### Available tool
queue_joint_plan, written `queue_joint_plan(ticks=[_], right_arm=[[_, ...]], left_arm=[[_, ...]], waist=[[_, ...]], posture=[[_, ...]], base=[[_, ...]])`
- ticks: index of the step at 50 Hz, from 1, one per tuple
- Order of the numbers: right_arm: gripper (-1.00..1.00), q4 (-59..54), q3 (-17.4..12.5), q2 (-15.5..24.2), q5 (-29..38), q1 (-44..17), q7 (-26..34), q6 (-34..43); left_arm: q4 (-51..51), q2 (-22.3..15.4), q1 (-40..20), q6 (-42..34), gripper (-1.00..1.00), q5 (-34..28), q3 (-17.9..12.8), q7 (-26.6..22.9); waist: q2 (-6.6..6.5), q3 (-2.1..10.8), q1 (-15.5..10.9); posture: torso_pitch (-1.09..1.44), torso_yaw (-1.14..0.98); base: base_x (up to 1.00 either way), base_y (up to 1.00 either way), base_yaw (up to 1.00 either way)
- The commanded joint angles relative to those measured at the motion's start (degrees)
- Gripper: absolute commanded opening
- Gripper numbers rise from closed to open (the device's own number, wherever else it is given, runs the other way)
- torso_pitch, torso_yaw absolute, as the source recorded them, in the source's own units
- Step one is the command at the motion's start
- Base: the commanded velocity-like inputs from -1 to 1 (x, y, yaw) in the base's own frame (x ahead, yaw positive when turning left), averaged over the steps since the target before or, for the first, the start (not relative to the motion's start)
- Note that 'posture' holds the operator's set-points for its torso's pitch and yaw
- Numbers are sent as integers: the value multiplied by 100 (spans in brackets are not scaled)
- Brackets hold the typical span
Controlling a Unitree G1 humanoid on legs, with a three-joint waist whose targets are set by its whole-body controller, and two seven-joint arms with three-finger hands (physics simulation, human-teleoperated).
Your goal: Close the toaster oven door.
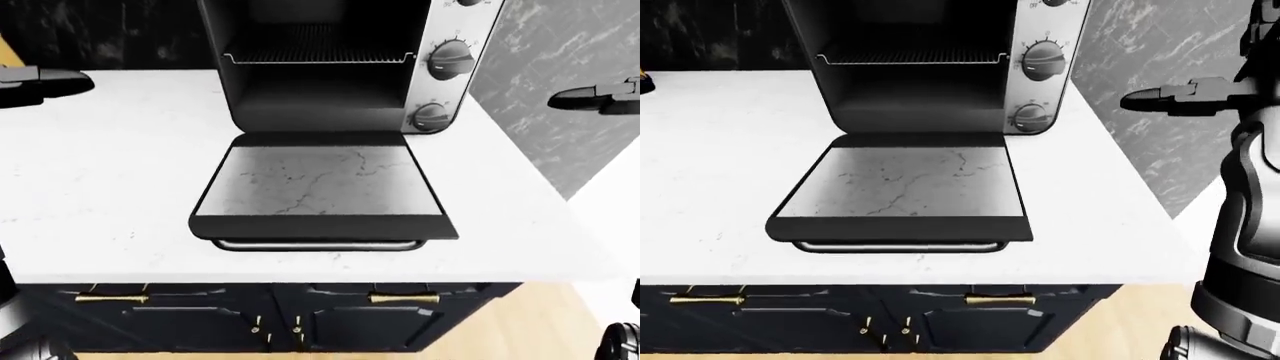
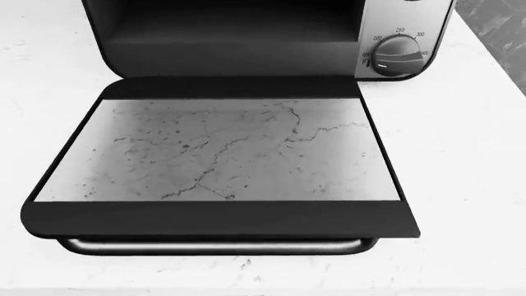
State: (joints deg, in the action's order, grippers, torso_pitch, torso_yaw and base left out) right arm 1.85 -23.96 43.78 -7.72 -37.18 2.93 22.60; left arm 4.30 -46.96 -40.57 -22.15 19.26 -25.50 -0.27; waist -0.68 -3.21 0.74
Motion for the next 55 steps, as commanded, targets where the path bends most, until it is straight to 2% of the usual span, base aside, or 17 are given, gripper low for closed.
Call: queue_joint_plan(ticks=[1, 23, 55], right_arm=[[100, 154, -49, 89, 193, -104, 121, -226], [100, 742, -234, -318, 616, 475, 786, -280], [100, 1379, 4, -1165, 1221, 1038, 1155, -490]], left_arm=[[-136, -133, -141, 132, 100, 18, -75, 16], [-96, -173, -125, 144, 100, 45, -72, 44], [-97, -205, -140, 101, 100, 71, -83, 68]], waist=[[-5, 121, -4], [75, 143, -61], [45, 154, -28]], posture=[[0, 0], [0, 0], [0, 0]], base=[[0, 0, 0], [0, 0, 0], [0, 0, 0]])
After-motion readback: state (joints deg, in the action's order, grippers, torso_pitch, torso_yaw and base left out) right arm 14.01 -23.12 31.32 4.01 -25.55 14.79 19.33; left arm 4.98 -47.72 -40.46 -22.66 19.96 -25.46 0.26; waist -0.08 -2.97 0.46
